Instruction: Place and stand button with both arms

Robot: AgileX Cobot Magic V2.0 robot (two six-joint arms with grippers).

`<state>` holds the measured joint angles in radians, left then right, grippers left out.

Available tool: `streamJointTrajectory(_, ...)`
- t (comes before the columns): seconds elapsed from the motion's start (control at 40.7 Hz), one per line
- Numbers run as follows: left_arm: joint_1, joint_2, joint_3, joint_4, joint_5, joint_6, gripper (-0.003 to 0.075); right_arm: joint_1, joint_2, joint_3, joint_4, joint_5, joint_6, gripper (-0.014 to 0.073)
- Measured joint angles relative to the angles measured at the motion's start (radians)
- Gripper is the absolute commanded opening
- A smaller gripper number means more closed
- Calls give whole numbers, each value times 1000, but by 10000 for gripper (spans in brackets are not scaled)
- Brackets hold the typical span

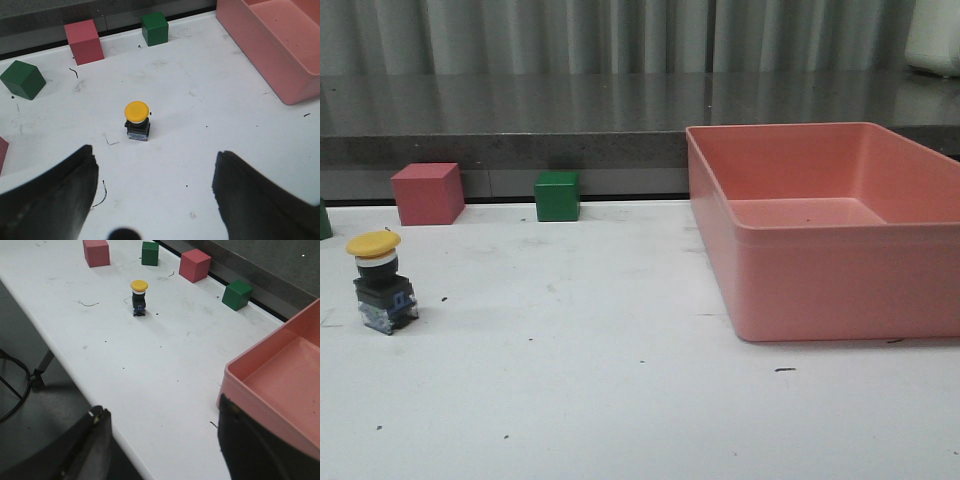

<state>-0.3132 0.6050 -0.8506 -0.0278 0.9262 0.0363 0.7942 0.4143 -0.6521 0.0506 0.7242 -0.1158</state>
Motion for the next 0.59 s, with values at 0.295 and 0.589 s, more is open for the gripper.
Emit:
streamJointTrajectory(0.295, 0, 0, 0, 0, 2, 0, 72, 0, 0, 0, -4, 0, 0, -26)
streamJointTrajectory(0.589, 0, 0, 0, 0, 4, 0, -20, 0, 0, 0, -6, 2, 0, -105)
